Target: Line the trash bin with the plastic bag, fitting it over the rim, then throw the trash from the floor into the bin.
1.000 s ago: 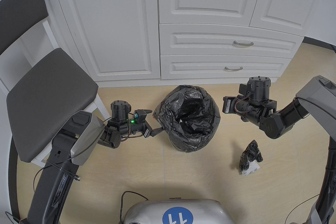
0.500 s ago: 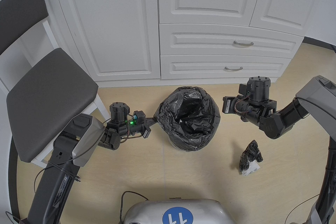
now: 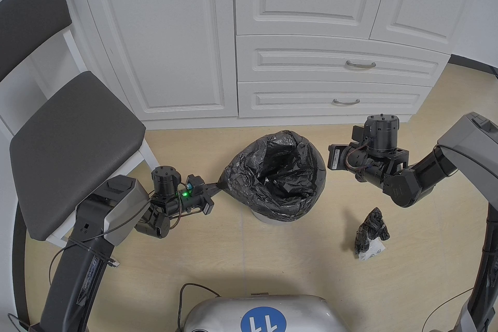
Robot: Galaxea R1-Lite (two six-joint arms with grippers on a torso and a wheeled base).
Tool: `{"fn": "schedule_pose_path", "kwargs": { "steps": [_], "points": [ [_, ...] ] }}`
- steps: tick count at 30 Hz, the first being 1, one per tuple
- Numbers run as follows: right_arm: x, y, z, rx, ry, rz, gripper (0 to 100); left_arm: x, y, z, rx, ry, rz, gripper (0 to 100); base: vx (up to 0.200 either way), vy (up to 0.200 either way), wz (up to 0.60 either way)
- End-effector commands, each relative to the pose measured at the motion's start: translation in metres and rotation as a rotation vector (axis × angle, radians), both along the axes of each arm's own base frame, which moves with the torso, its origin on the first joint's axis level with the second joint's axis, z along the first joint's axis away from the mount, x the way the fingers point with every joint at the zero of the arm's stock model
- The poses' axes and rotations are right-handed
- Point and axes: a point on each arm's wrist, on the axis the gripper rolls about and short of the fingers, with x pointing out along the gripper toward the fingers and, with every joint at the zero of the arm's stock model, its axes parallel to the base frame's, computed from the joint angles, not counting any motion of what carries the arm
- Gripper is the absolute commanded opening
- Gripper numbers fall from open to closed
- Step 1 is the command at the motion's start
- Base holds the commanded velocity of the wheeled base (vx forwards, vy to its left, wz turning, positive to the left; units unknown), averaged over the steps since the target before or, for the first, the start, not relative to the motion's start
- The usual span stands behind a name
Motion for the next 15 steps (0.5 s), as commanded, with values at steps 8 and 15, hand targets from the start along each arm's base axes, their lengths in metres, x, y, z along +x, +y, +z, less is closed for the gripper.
{"fn": "schedule_pose_path", "kwargs": {
  "steps": [8, 15],
  "points": [
    [-0.0010, 0.0013, -0.0008, -0.003, 0.007, 0.004, 0, 0.0058, 0.0060, -0.0075, 0.063, 0.150, 0.096, 0, 0.000, 0.000, 0.00],
    [-0.0009, 0.0013, -0.0007, -0.002, 0.006, 0.004, 0, 0.0063, 0.0059, -0.0077, 0.107, 0.110, 0.081, 0, 0.000, 0.000, 0.00]
  ]
}}
